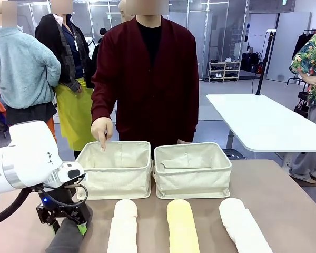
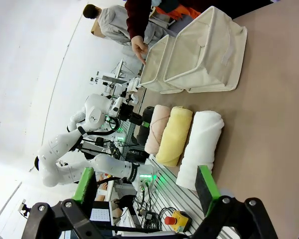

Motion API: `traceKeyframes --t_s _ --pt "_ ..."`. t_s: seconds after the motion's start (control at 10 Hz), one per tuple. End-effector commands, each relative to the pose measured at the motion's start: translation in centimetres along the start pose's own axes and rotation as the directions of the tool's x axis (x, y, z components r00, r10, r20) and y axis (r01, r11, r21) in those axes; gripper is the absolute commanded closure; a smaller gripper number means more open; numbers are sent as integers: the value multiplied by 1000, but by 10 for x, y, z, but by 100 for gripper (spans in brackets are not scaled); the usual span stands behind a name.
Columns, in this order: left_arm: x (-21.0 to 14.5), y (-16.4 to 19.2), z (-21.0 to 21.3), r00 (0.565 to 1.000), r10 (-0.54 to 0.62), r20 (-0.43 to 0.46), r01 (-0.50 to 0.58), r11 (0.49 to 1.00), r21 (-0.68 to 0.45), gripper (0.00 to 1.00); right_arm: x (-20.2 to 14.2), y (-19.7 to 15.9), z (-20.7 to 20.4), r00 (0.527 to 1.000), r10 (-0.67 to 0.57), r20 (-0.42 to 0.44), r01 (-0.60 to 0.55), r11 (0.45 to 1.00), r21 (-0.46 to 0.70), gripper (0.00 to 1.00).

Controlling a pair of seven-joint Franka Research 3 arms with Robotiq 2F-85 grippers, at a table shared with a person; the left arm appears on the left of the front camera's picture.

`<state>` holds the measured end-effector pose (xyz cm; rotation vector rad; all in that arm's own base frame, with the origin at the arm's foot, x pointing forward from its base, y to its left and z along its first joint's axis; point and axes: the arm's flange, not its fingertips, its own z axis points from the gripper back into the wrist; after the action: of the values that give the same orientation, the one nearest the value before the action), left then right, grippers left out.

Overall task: Divide the towels into two baskets.
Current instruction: Pick up one hotel-folded towel and place it in the Fabric basket indicated by the person.

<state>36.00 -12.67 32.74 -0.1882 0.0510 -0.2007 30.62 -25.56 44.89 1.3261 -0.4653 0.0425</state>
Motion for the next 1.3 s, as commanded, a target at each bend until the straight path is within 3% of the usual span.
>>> traceKeyframes --t_s 0.0,0.2,0.3,0.6,0.9,1.1,1.2 --pt "-60 14 -31 999 -1 50 0 1000 8 33 -1 3 1 1000 13 6 -13 1000 12 0" --pt "-62 14 -35 998 -10 55 10 1000 6 92 -1 3 1 1000 13 6 -13 1000 12 0" --pt "-61 15 -37 997 -14 72 13 1000 15 100 -1 3 1 1000 13 6 -13 1000 12 0" --pt "-67 10 -23 997 -36 74 35 999 12 100 -1 3 1 1000 13 6 -13 1000 12 0" --pt "-83 -11 50 969 -242 54 242 970 6 99 -1 3 1 1000 13 6 -13 1000 12 0" --pt "-67 -13 93 898 -438 43 438 899 25 99 -1 3 1 1000 13 6 -13 1000 12 0" --pt "-58 -9 103 838 -545 2 543 836 80 99 -1 3 1 1000 13 6 -13 1000 12 0"
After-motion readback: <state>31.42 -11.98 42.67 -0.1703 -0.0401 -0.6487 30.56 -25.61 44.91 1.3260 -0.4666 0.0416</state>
